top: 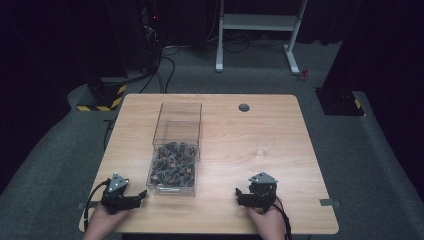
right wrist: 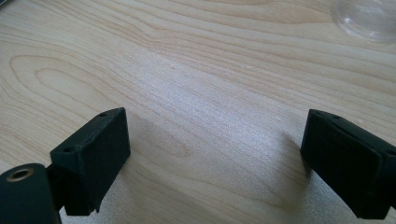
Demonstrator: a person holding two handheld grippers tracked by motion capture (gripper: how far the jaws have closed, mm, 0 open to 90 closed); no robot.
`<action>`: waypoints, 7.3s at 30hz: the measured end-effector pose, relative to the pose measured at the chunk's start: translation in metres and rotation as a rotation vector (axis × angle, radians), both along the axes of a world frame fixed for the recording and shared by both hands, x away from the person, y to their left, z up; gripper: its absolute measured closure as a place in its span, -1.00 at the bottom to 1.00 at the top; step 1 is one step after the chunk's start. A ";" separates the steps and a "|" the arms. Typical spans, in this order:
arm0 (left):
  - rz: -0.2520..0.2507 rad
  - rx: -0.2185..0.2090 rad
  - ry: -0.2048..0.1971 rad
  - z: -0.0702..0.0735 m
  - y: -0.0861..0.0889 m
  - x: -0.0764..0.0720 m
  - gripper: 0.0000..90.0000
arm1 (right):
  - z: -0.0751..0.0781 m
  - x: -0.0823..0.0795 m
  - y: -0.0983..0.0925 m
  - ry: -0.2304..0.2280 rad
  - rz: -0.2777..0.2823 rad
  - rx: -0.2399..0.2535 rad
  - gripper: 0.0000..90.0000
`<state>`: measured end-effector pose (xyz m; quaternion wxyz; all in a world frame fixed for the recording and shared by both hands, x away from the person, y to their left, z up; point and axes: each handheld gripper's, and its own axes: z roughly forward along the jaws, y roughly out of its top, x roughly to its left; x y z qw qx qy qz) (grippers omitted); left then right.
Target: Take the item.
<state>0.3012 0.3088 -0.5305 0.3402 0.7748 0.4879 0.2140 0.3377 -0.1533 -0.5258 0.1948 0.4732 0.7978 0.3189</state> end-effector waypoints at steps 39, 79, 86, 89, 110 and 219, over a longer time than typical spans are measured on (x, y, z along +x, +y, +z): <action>-0.008 0.005 -0.001 0.000 0.001 0.001 -0.68 | 0.005 -0.002 -0.003 -0.026 0.043 0.034 -0.72; -0.008 0.006 -0.002 0.000 0.001 0.001 -0.68 | 0.026 -0.016 0.012 -0.122 0.167 0.095 -0.65; -0.008 0.006 -0.002 0.000 0.001 0.001 -0.68 | 0.033 -0.019 0.017 -0.139 0.188 0.110 -0.64; -0.011 0.010 0.000 0.000 0.001 0.001 -0.68 | 0.039 -0.021 0.022 -0.152 0.205 0.120 -0.64; -0.006 0.003 0.001 0.000 0.001 0.000 -0.68 | 0.076 -0.028 0.066 -0.208 0.346 0.155 -0.55; -0.011 0.000 0.001 0.000 0.001 0.000 -0.68 | 0.083 -0.004 0.159 -0.164 0.536 0.227 1.00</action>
